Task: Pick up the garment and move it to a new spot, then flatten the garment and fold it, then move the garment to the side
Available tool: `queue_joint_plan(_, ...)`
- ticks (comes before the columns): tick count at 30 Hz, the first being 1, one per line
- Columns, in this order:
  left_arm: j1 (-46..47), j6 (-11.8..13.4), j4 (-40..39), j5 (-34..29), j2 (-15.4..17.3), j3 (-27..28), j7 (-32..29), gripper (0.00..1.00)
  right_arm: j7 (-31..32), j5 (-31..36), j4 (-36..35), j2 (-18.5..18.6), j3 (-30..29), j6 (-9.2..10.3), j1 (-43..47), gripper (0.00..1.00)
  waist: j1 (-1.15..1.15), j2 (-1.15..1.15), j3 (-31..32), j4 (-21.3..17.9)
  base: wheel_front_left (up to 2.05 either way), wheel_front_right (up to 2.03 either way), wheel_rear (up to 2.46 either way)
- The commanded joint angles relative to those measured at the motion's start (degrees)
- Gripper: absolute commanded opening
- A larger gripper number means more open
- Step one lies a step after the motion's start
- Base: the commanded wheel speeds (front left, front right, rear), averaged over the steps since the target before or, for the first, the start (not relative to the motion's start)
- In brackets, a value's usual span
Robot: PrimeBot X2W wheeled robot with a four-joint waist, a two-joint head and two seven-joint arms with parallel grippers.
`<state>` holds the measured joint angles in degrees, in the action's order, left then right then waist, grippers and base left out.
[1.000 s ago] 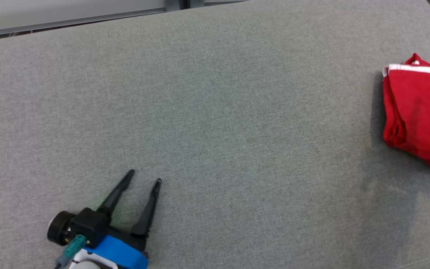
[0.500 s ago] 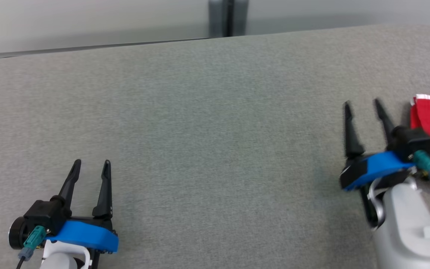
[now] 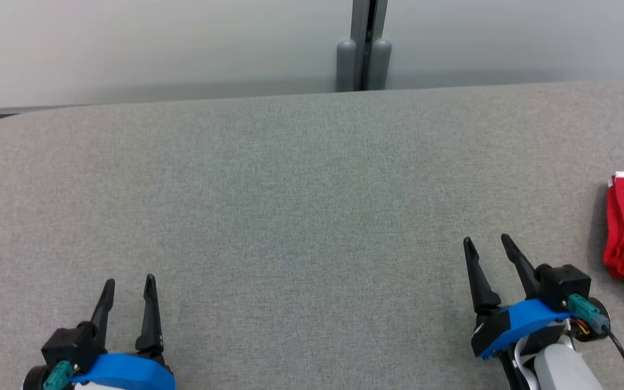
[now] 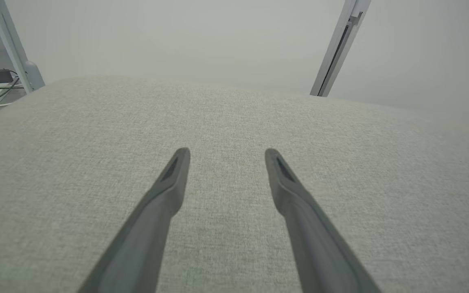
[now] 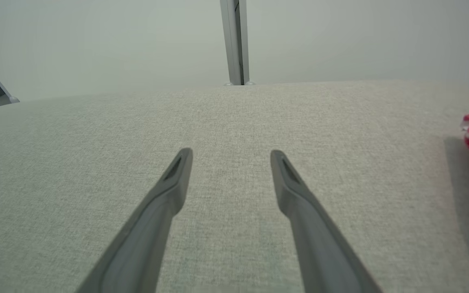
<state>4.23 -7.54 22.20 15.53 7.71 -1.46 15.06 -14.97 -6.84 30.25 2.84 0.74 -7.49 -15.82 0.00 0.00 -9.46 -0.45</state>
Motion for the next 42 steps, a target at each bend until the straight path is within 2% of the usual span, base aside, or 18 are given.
queue_joint_plan(1,-0.8,0.1,0.3,-0.3,-0.4,0.3,0.1,1.0,-0.2,-0.7,-0.2,0.2,0.2,0.0,1.5,1.0,0.0,0.0,1.1,-0.5,0.0,0.0,0.0)
queue_joint_plan(12,-5.4,0.1,1.4,-1.1,-2.8,0.9,0.1,1.0,-0.3,-1.4,-1.1,0.2,-0.3,0.0,6.4,1.0,0.0,0.0,8.0,-0.7,0.0,0.0,0.0)
queue_joint_plan(20,-7.5,0.1,1.0,-0.4,-3.5,0.9,0.1,1.0,-0.3,-2.1,-1.8,0.2,0.0,0.0,8.3,1.0,0.0,0.0,10.2,-0.3,0.0,0.0,0.0)
queue_joint_plan(21,-7.1,0.0,1.2,-0.3,-3.6,0.7,0.0,0.0,0.0,-2.0,-1.6,0.0,0.0,0.0,7.4,0.0,0.0,0.0,10.2,-0.3,0.0,0.0,0.0)
queue_joint_plan(25,-7.6,0.0,2.6,0.9,-4.1,0.8,-0.5,0.0,0.6,-2.8,-0.1,-0.2,-0.3,0.0,8.0,0.0,0.0,0.0,10.3,-0.3,0.0,0.0,0.0)
queue_joint_plan(42,-5.3,0.0,0.0,17.8,-4.2,2.5,-5.2,0.0,5.3,-21.3,-3.9,-0.1,-1.8,0.0,8.4,0.0,0.0,0.0,10.1,-0.2,0.0,0.0,0.0)
